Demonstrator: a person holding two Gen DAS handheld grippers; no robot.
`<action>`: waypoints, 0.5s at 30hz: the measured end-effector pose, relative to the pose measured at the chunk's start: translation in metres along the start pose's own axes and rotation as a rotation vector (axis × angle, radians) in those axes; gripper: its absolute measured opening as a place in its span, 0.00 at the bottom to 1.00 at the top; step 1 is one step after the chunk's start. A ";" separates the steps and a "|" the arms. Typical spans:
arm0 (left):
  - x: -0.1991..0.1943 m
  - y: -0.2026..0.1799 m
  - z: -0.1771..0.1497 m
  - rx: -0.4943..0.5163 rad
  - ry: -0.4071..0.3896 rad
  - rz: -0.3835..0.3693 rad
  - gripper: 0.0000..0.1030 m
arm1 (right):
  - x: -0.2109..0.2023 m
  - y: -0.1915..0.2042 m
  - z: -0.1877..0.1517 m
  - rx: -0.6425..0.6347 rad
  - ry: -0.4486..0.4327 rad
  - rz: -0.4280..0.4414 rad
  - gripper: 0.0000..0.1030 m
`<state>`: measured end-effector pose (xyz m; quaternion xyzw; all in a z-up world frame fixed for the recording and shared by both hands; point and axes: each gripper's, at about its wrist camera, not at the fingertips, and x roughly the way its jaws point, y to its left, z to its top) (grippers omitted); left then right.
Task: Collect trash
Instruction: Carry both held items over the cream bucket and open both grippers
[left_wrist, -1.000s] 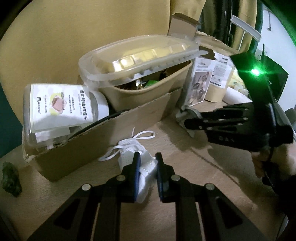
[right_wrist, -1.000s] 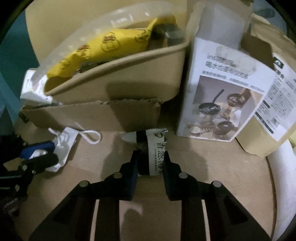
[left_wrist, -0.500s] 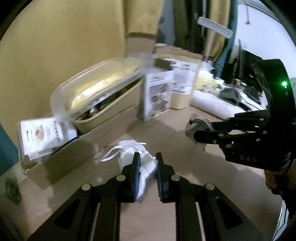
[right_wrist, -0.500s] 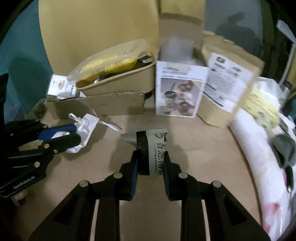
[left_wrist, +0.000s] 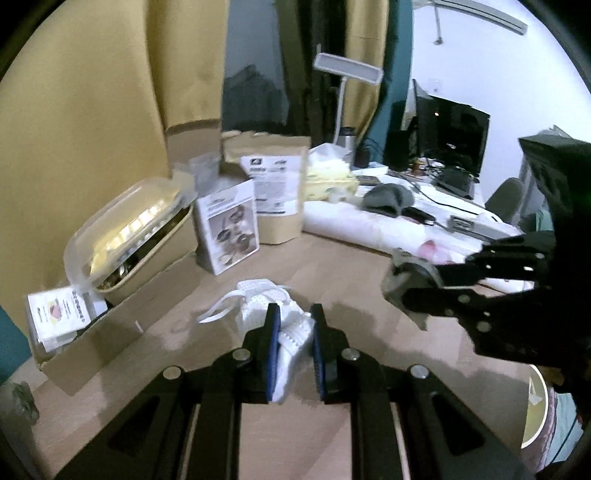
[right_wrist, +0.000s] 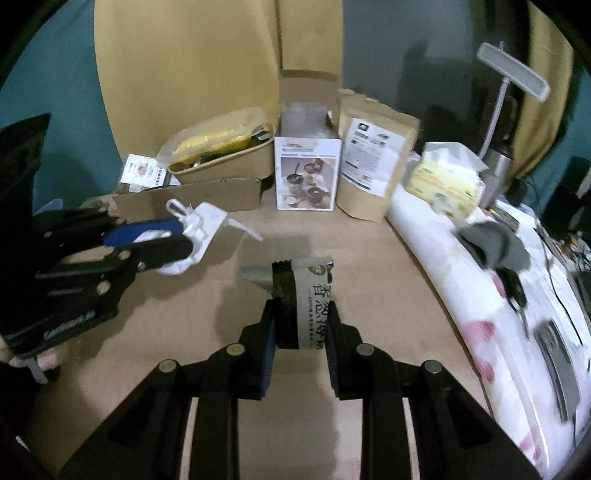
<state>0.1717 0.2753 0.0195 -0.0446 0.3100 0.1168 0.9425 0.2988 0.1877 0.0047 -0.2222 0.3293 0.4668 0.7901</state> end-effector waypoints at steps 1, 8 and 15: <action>-0.003 -0.005 0.001 0.011 -0.005 -0.003 0.14 | -0.006 0.000 -0.004 0.002 -0.003 -0.004 0.21; -0.023 -0.040 0.004 0.065 -0.041 -0.047 0.14 | -0.065 -0.006 -0.036 0.028 -0.043 -0.057 0.21; -0.044 -0.087 0.005 0.127 -0.061 -0.092 0.14 | -0.121 -0.017 -0.073 0.058 -0.081 -0.111 0.21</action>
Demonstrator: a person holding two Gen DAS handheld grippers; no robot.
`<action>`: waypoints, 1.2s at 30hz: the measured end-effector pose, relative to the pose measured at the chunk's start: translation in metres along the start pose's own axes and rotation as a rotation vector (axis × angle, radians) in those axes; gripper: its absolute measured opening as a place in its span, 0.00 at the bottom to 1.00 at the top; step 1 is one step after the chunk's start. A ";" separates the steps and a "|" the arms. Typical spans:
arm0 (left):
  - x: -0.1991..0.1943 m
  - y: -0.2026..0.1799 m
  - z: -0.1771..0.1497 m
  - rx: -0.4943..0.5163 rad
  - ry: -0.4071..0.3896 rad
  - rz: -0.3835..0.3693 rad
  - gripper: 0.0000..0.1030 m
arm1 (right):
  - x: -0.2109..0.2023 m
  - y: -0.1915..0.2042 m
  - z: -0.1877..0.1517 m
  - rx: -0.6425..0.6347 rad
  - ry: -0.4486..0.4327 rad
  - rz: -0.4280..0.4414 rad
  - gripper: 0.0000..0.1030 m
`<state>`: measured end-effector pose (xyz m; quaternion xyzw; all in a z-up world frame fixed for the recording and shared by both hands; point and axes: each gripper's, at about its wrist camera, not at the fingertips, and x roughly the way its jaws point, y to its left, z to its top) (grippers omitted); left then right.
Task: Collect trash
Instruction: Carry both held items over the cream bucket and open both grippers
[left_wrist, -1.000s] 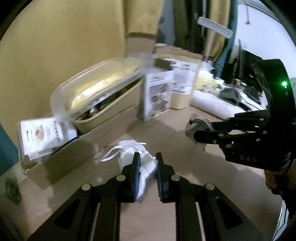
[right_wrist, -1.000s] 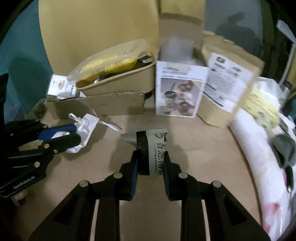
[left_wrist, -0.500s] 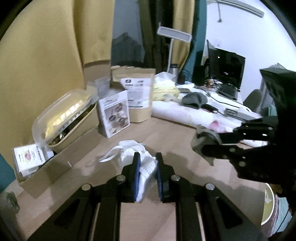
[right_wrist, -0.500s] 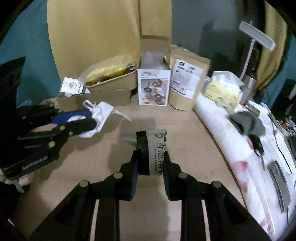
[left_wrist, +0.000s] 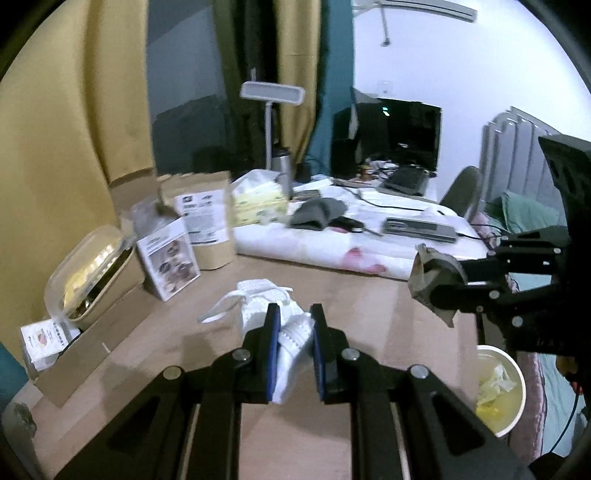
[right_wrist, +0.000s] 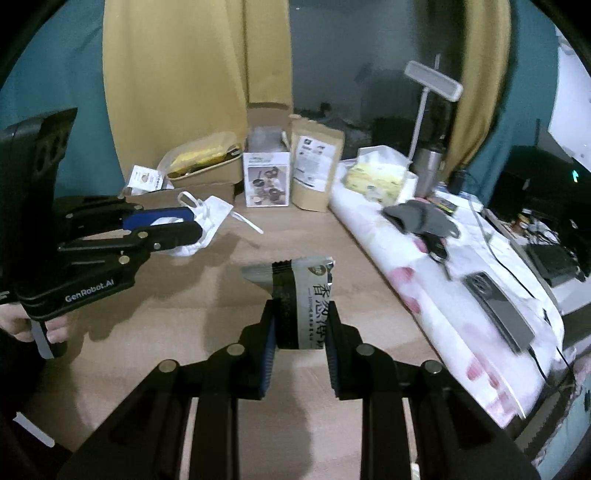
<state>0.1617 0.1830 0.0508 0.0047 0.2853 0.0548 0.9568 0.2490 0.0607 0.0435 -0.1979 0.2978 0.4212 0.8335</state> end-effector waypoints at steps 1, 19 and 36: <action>-0.002 -0.006 0.001 0.009 -0.002 -0.003 0.14 | -0.007 -0.004 -0.004 0.007 -0.005 -0.004 0.21; -0.008 -0.126 0.006 0.122 0.020 -0.071 0.14 | -0.080 -0.081 -0.110 0.153 -0.020 -0.048 0.21; 0.034 -0.235 -0.031 0.196 0.137 -0.181 0.14 | -0.066 -0.121 -0.258 0.314 0.170 0.036 0.37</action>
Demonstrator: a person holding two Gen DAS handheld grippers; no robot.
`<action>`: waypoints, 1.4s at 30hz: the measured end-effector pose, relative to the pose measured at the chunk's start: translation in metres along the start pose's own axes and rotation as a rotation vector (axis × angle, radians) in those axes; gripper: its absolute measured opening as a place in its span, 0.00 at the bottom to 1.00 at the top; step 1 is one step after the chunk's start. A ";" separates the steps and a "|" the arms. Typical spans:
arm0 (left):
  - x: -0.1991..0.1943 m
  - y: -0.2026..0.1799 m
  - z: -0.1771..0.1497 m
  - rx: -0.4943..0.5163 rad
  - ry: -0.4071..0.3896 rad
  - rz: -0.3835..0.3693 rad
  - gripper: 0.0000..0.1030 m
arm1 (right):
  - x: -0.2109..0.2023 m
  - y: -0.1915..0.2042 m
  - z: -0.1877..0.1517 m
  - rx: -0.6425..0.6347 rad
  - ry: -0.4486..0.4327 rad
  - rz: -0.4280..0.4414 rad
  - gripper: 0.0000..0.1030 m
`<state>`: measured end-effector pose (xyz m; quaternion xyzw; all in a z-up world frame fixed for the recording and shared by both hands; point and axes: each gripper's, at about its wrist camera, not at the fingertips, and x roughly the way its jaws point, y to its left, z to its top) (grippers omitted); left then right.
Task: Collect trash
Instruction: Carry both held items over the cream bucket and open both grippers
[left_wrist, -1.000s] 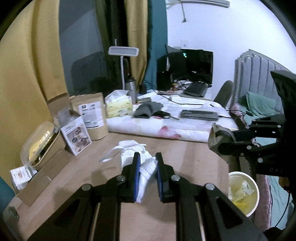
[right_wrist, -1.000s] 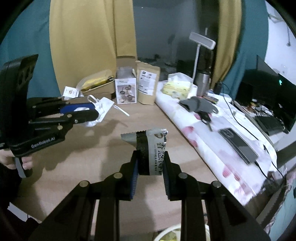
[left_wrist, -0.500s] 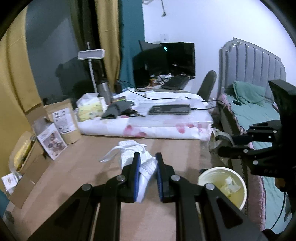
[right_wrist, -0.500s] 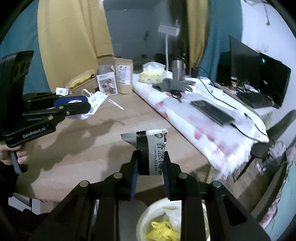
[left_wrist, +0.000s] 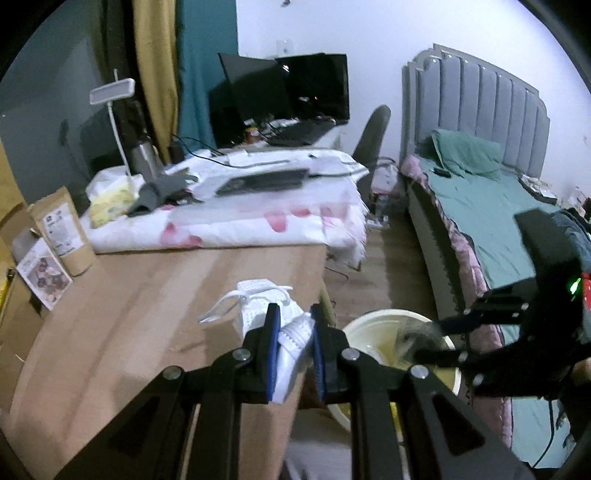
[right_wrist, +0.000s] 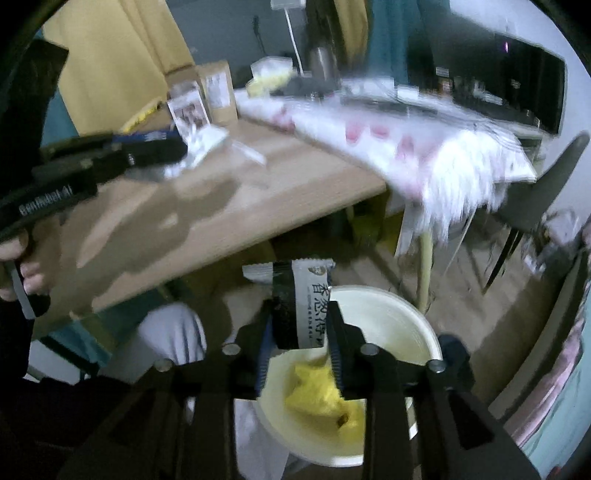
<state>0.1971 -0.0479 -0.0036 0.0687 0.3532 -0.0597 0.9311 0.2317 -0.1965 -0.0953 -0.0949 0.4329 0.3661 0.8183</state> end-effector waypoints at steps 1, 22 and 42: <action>0.004 -0.004 -0.002 0.002 0.009 -0.005 0.14 | 0.004 -0.003 -0.006 0.008 0.011 0.005 0.49; 0.078 -0.098 -0.044 0.083 0.205 -0.168 0.17 | -0.010 -0.081 -0.090 0.218 0.002 -0.034 0.62; 0.098 -0.098 -0.070 0.055 0.310 -0.160 0.56 | -0.019 -0.067 -0.091 0.235 0.014 -0.123 0.68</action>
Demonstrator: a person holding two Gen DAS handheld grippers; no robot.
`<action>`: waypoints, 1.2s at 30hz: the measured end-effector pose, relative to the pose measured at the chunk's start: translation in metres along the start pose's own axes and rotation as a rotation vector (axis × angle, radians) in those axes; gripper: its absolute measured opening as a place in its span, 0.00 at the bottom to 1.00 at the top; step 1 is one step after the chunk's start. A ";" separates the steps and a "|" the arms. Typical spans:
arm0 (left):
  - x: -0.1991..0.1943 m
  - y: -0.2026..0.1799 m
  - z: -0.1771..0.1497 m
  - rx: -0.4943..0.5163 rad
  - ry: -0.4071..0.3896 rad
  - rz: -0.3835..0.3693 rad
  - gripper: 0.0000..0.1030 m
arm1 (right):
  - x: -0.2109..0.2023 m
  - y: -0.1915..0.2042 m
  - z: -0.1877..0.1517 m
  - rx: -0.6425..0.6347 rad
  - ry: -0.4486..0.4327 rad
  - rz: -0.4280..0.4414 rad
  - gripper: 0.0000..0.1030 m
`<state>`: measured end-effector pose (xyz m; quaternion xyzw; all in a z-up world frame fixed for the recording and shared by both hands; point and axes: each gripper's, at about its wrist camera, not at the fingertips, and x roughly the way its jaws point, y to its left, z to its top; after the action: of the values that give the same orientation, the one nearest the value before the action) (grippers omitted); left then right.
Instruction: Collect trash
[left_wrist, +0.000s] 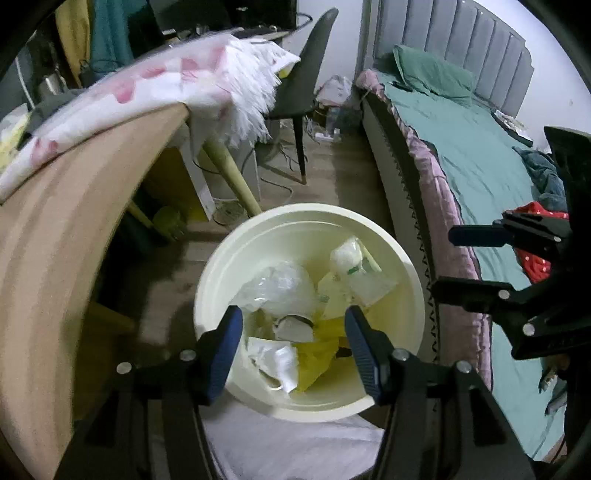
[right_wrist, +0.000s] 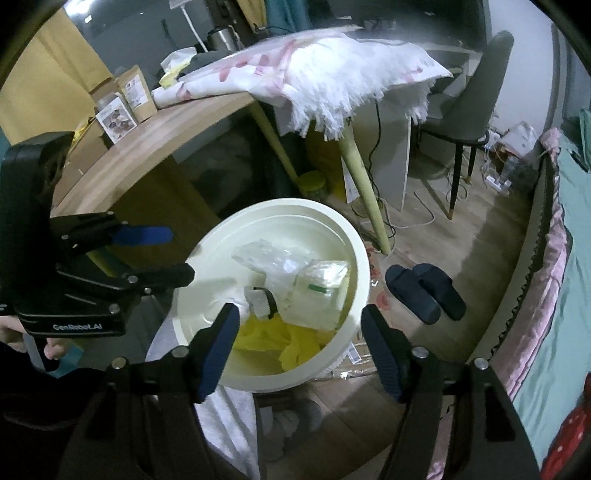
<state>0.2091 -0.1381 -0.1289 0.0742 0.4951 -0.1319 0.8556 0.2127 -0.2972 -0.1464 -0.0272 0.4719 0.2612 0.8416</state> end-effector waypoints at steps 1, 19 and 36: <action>-0.005 0.002 -0.001 -0.004 -0.009 0.003 0.56 | -0.001 0.003 0.001 -0.007 -0.002 0.002 0.69; -0.105 0.064 -0.041 -0.106 -0.216 0.135 0.56 | -0.033 0.088 0.034 -0.163 -0.067 0.019 0.77; -0.196 0.108 -0.085 -0.168 -0.440 0.284 0.80 | -0.105 0.175 0.057 -0.311 -0.250 0.054 0.93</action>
<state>0.0780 0.0168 -0.0021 0.0412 0.2910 0.0182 0.9557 0.1324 -0.1729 0.0050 -0.1114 0.3182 0.3545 0.8722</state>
